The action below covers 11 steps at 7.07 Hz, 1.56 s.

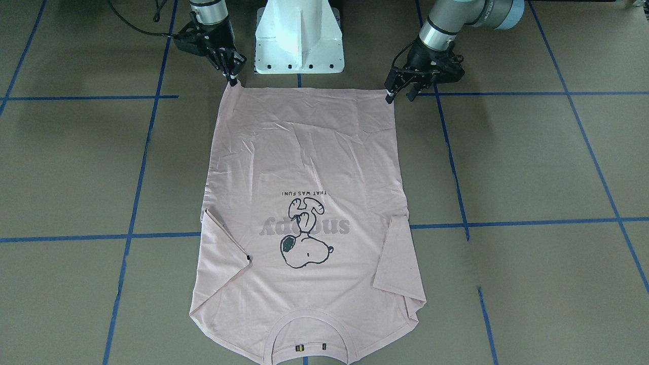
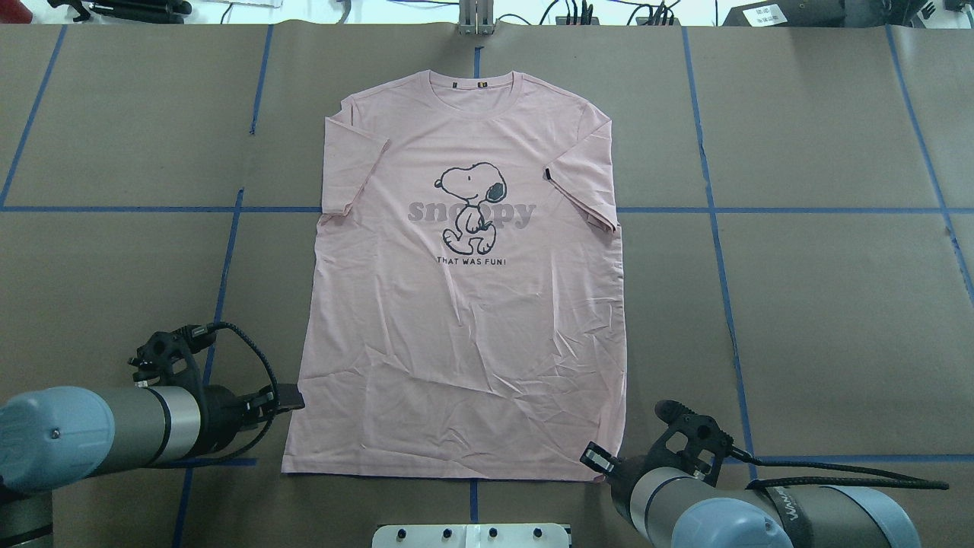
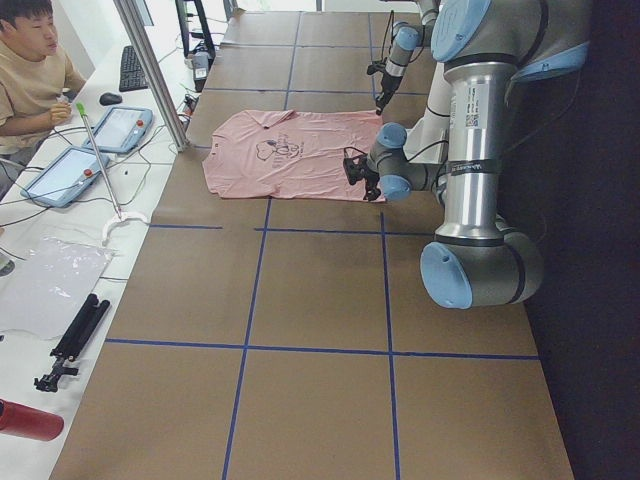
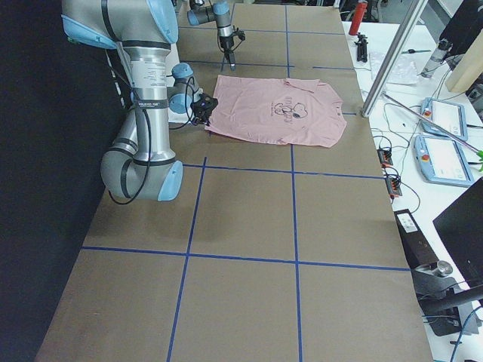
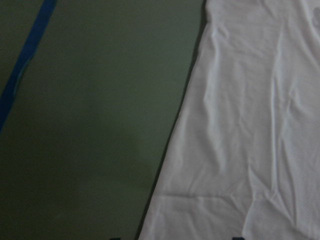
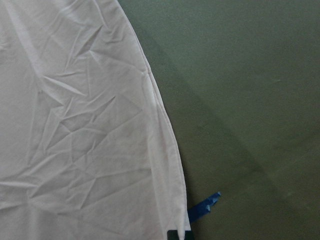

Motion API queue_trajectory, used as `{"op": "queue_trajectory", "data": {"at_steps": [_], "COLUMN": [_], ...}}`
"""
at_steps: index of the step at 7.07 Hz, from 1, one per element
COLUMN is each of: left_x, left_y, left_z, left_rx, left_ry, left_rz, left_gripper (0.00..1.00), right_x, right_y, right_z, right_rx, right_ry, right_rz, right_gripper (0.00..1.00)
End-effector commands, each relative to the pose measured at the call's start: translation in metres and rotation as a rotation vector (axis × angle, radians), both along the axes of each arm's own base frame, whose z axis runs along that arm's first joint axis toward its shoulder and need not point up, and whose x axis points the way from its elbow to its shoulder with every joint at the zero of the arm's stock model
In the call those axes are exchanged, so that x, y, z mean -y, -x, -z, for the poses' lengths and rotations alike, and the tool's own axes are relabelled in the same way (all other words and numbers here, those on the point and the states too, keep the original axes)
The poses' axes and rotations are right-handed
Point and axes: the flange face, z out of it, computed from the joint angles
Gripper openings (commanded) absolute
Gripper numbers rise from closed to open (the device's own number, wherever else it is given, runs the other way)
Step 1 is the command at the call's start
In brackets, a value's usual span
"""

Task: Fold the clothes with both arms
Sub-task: 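Grasp the hem corners with both grippers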

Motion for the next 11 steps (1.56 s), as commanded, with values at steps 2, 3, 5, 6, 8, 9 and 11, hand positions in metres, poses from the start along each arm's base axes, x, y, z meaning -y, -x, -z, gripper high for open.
{"op": "queue_trajectory", "data": {"at_steps": [2,3,5,6,8,9,11], "left_x": [-0.045,-0.047,-0.058,-0.057,-0.053,-0.049,-0.045], "left_y": [-0.027,-0.031,-0.041,-0.042,-0.044,-0.045,-0.043], "left_z": [-0.012,-0.008,0.002,0.0,-0.007,-0.011,-0.01], "left_rx": [0.084,0.075,0.058,0.063,0.077,0.087,0.087], "left_ry": [0.058,0.057,0.05,0.046,0.043,0.028,0.027], "left_rz": [-0.068,-0.073,-0.099,-0.101,-0.087,-0.063,-0.051], "left_gripper": [0.75,0.75,0.74,0.72,0.71,0.7,0.6], "right_x": [-0.001,-0.001,0.0,-0.001,0.0,0.0,0.0], "right_y": [-0.001,-0.001,-0.002,-0.001,-0.001,-0.001,-0.001], "right_z": [-0.005,-0.008,-0.007,-0.007,-0.008,-0.007,-0.008], "right_rx": [-0.011,-0.016,-0.014,-0.014,-0.016,-0.014,-0.016], "right_ry": [0.001,0.001,0.0,0.001,0.0,0.0,0.0], "right_rz": [-0.001,-0.001,-0.003,-0.001,-0.002,-0.002,-0.002], "right_gripper": [0.0,0.0,0.0,0.0,0.0,0.0,0.0]}}
